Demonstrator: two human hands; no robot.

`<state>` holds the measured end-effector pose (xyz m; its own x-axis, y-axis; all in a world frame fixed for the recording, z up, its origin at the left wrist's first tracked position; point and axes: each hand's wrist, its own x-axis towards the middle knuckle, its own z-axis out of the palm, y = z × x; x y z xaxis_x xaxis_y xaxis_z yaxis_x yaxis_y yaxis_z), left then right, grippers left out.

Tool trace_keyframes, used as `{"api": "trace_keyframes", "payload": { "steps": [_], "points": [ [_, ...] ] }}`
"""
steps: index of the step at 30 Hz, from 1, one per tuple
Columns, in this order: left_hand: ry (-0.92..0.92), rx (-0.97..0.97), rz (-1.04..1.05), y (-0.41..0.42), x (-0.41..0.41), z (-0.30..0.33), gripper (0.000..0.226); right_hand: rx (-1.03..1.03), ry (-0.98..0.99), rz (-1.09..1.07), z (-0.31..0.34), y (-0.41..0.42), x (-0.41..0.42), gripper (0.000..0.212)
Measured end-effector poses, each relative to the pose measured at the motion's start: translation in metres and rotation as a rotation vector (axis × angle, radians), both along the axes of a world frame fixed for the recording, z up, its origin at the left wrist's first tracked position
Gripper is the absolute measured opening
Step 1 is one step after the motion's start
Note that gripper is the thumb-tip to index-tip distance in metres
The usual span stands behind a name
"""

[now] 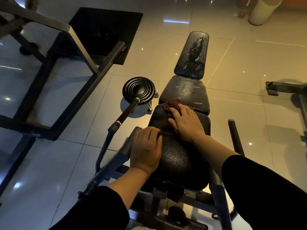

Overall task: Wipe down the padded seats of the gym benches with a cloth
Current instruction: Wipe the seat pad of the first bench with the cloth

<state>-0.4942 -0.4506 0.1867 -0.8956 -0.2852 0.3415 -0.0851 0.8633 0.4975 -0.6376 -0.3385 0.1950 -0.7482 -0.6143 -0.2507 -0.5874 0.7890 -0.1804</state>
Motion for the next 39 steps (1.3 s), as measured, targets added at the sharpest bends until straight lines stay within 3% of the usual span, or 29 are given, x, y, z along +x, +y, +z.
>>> {"api": "trace_keyframes", "payload": {
  "steps": [10,15,18,20,26,30,35,39],
  "points": [
    [-0.004,0.044,0.124,-0.001,-0.001,-0.003,0.019,-0.097,-0.081,0.142,0.010,-0.047,0.015,0.052],
    [0.000,0.071,0.175,0.000,0.001,0.004,0.028,-0.176,-0.087,0.143,0.018,-0.031,0.036,0.047],
    [-0.045,0.108,0.189,0.001,0.001,0.008,0.036,-0.230,-0.017,0.083,0.026,-0.014,0.052,0.043],
    [-0.076,0.141,0.197,0.000,0.002,0.012,0.029,-0.280,-0.023,-0.028,0.034,-0.003,0.058,0.042],
    [-0.055,0.236,0.199,-0.003,0.011,0.036,0.024,-0.388,0.149,-0.242,0.060,-0.001,0.058,0.056],
    [-0.076,0.220,0.187,-0.009,0.020,0.044,0.021,-0.259,0.004,-0.032,0.064,-0.016,0.080,0.057],
    [-0.124,0.239,0.204,-0.012,0.031,0.040,0.019,-0.189,0.105,0.021,0.056,-0.022,0.083,0.057],
    [-0.134,0.251,0.199,-0.014,0.041,0.031,0.017,-0.158,-0.171,0.014,0.040,-0.034,0.085,0.061]
  ]
}}
